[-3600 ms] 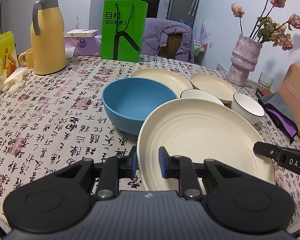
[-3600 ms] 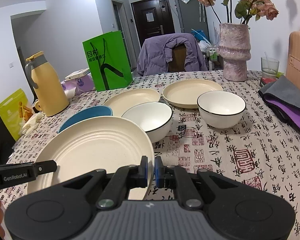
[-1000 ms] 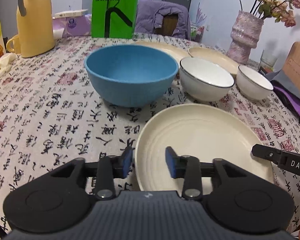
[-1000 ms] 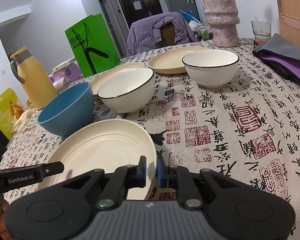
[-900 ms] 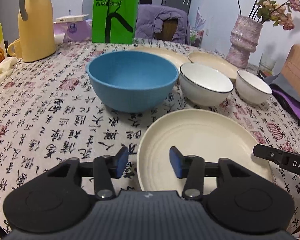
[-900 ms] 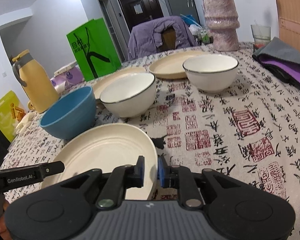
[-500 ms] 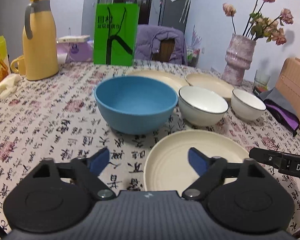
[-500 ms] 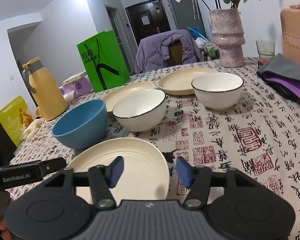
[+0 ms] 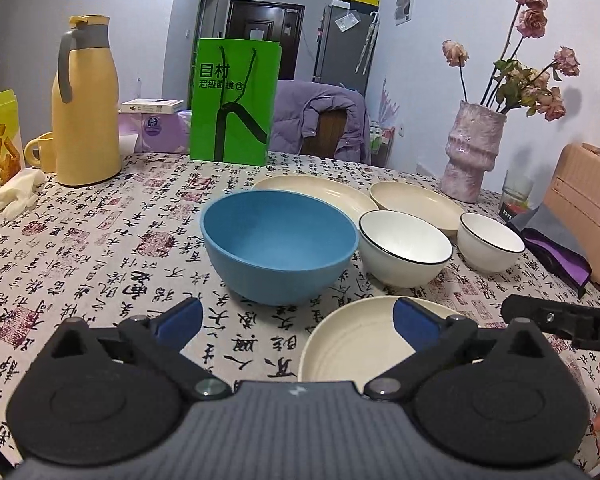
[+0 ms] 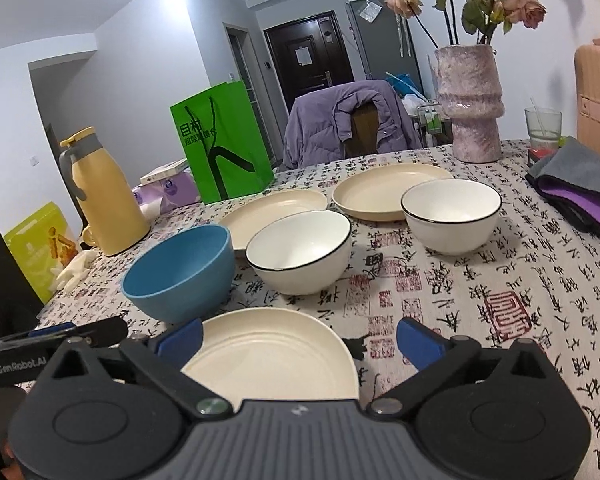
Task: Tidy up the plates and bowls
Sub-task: 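Move both tools past the blue bowl toward the cream plates by the green bag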
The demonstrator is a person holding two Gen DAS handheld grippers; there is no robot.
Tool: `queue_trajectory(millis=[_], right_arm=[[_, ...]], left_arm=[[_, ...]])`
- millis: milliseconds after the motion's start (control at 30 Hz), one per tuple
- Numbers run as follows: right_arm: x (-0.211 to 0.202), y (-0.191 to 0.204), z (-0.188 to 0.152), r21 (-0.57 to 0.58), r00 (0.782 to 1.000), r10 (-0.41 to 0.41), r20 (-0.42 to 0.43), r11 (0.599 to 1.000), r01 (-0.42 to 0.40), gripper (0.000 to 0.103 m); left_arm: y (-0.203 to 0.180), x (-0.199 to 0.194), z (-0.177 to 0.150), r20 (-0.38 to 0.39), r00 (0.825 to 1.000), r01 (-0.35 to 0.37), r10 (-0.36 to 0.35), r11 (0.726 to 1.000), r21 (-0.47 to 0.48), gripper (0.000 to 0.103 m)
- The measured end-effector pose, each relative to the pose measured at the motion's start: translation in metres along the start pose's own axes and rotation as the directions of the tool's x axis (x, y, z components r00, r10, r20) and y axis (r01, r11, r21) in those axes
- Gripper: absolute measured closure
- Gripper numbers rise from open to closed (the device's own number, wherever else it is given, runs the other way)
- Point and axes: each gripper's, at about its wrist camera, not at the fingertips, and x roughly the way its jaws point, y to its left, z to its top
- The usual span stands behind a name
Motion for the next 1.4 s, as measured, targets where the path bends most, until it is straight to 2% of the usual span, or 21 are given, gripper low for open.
queue_trajectory(millis=[367, 767, 1400], right_arm=[[0.012, 0.008, 0.014, -0.017, 1.000, 0.030, -0.005, 0.999, -0.030, 0.000], [0.026, 0.013, 0.032, -0.029, 0.999, 0.037, -0.009, 0.999, -0.037, 0.000], [0.054, 0.015, 0.063, -0.030, 0.999, 0.046, 0.000, 0.998, -0.046, 0.000]], left_arm=[[0.011, 0.003, 0.012, 0.018, 1.000, 0.002, -0.002, 1.000, -0.009, 0.000], [0.027, 0.017, 0.025, 0.001, 1.000, -0.009, 0.009, 0.999, -0.049, 0.000], [0.045, 0.035, 0.061, 0.049, 0.999, -0.015, 0.019, 0.996, -0.090, 0.000]])
